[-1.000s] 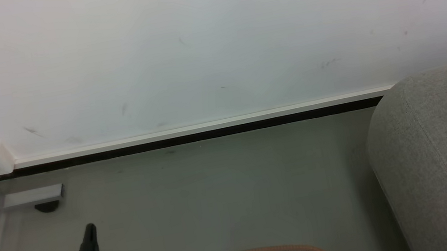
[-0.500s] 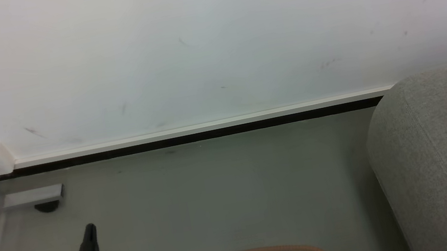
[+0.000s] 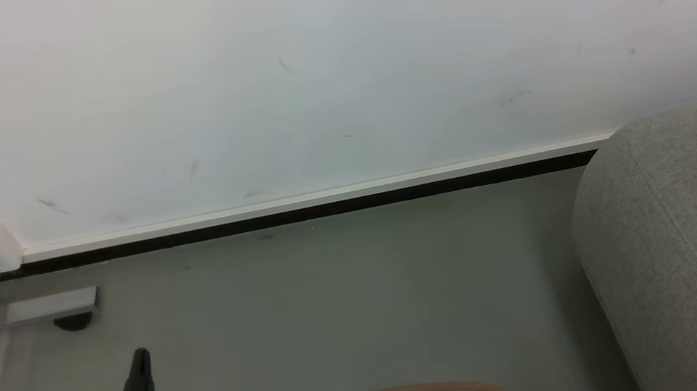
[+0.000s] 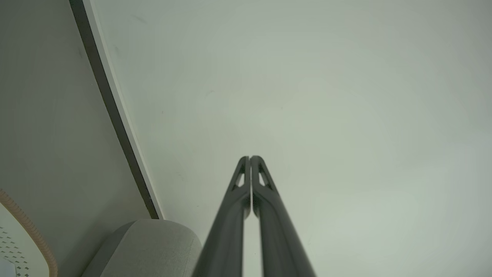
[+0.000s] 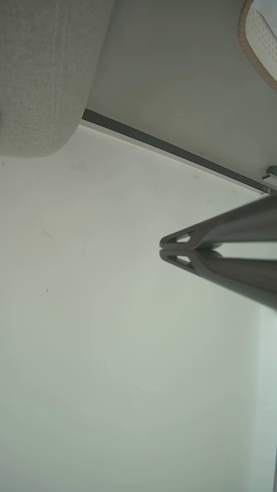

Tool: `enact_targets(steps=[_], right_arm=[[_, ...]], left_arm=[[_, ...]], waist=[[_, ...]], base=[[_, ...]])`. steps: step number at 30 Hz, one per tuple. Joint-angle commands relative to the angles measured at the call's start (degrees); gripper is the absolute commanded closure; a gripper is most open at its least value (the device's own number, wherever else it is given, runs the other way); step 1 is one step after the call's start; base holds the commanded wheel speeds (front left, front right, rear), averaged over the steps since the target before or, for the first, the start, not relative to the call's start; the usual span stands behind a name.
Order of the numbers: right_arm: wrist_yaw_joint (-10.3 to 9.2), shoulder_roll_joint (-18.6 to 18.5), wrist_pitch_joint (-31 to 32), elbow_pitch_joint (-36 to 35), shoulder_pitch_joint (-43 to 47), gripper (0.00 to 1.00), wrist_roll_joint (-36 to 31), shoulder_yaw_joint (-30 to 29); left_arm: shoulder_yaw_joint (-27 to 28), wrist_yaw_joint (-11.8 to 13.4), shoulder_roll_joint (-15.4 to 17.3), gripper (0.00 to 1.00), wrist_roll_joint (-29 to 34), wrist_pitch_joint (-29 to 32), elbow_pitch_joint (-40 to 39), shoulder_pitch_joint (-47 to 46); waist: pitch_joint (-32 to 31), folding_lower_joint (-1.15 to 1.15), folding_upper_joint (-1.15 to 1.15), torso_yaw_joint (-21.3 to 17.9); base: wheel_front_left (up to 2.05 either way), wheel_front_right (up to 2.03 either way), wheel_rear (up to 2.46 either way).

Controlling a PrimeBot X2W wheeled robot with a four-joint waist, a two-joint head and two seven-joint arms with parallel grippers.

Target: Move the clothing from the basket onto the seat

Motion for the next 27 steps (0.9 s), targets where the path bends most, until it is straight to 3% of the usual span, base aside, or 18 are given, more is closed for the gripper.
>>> enact_targets(steps=[1, 27], right_arm=[[-0.12, -0.4, -0.31, -0.11, -0.59, 1.0, 0.31, 0.13], [-0.12, -0.79, -0.6, -0.14, -0.52, 1.0, 0.81, 0.55]], left_arm=[[0.15, -0.26, 0.11, 1.0, -0.69, 0.23, -0.16, -0.48], [0.15, -0.26, 0.11, 1.0, -0.69, 0.23, -0.16, -0.48]], waist=[[0.0, 0.0, 0.0, 0.0], [0.0, 0.0, 0.0, 0.0]], base=[[0.0, 0.0, 0.0], [0.0, 0.0, 0.0]])
